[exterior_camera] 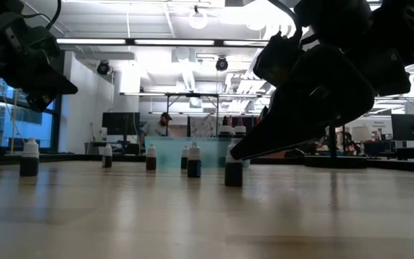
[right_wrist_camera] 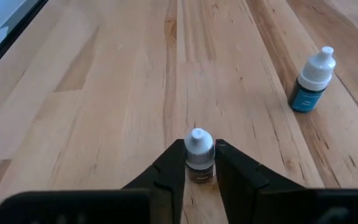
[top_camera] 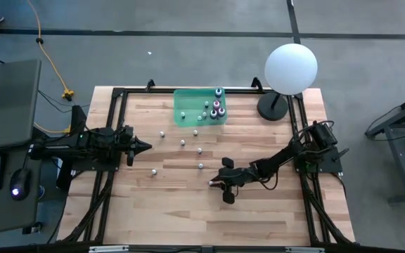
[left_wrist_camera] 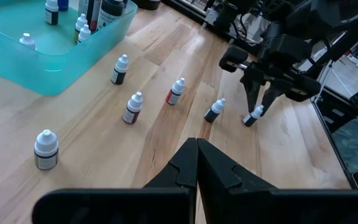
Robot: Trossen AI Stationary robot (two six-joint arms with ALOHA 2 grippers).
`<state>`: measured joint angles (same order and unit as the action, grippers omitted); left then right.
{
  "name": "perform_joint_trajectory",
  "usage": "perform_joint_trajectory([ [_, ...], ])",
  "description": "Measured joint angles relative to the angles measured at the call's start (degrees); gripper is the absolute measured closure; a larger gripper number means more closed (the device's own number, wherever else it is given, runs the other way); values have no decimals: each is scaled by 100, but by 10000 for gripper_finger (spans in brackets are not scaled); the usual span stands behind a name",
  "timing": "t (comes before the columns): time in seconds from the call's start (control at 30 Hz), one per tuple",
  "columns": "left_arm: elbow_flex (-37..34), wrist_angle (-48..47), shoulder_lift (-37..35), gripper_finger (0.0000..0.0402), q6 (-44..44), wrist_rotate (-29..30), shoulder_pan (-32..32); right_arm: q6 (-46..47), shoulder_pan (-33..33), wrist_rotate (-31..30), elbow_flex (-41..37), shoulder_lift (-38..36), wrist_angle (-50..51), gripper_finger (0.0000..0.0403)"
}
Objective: Pick & Place food coloring
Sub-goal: Put the small black food coloring into the bin
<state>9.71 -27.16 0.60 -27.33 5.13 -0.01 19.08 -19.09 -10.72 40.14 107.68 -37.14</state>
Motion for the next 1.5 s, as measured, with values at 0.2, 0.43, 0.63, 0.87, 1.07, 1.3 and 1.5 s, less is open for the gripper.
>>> perform_joint_trajectory([
  [0.2, 0, 0, 0, 401, 0, 0, -2, 41, -2, -2, 0, 0, -54, 354],
  [0.43, -1, 0, 0, 401, 0, 0, 0, 185, -2, -151, -2, -9, -287, 362],
  [0.63, -1, 0, 0, 401, 0, 0, -1, 308, 20, -350, 95, -78, -371, 367],
  [0.87, -1, -2, 1, 401, 0, 0, -1, 145, 164, -381, 850, -636, 1127, 368],
  [1.07, -1, 0, 2, 401, 0, -3, -2, -32, 597, -374, 2243, -1186, 3401, 368],
  [1.3, -2, 0, 0, 401, 0, -2, 0, -248, 1480, -441, 4266, -1248, 5607, 365],
  [1.5, -2, -2, 2, 401, 0, -4, 0, -857, 2625, -670, 5367, -1241, 5886, 367],
])
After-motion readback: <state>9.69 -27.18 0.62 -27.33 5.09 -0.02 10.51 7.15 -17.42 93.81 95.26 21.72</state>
